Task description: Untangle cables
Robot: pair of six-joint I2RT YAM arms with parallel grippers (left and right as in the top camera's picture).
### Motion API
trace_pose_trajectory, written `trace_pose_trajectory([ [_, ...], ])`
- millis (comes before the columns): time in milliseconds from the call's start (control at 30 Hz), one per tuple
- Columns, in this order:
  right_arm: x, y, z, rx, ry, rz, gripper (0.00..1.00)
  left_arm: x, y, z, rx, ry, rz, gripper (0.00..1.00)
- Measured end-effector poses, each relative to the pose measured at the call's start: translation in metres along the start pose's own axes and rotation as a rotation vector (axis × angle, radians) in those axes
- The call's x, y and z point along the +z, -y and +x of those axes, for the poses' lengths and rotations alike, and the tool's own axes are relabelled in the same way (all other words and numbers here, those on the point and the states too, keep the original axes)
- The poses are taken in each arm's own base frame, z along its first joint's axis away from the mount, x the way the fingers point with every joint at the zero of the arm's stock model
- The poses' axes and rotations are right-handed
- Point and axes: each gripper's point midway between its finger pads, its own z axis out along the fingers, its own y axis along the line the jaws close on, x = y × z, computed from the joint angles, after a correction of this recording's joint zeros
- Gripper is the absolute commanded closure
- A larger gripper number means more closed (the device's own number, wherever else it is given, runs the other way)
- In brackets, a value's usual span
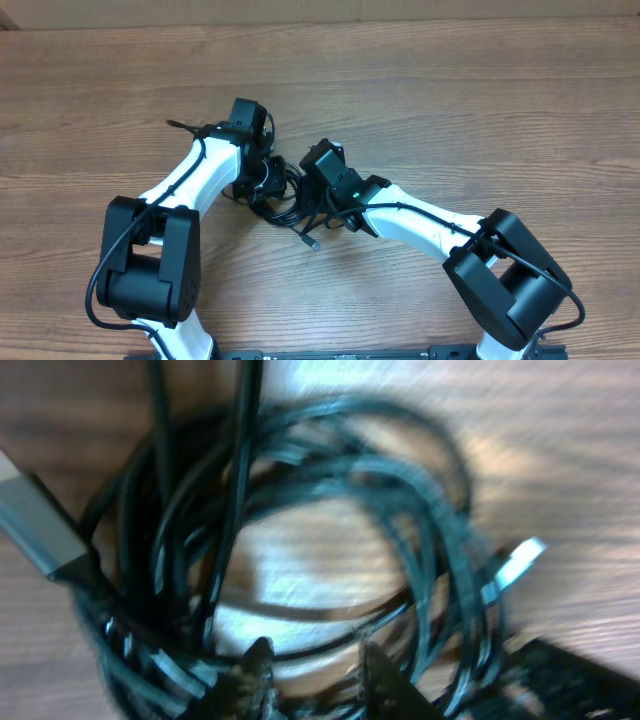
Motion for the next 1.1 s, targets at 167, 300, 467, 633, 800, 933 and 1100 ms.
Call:
trace_pose_trajectory([
  [167,0.0,0.0,0.0,0.0,-0.001,0.001,0.72,-0.003,-0.021,0.027,-0.055,-0.108,-0.081,0.58],
  [300,0.0,0.0,0.0,0.0,-0.002,0.001,0.72,-0.005,-0.029,0.034,-0.097,-0.137,-0.106,0.58],
  [467,0.0,0.003,0.004,0.0,-0.015,0.014,0.72,0.0,-0.025,0.033,-0.117,-0.118,-0.106,0.57],
  [633,0.0,0.011,0.011,0.001,-0.045,0.044,0.85,0.009,-0.026,0.037,-0.116,-0.084,-0.104,0.75],
  [800,-0.002,0.019,0.02,0.005,-0.081,0.076,0.85,0.01,-0.028,0.042,-0.115,-0.073,-0.107,0.79],
  [933,-0.003,0.025,0.027,0.008,-0.109,0.103,0.85,0.009,-0.03,0.041,-0.106,-0.06,-0.126,0.81],
  [1100,-0.002,0.024,0.026,0.013,-0.105,0.097,0.57,0.01,-0.029,0.035,-0.091,-0.024,-0.133,0.82],
])
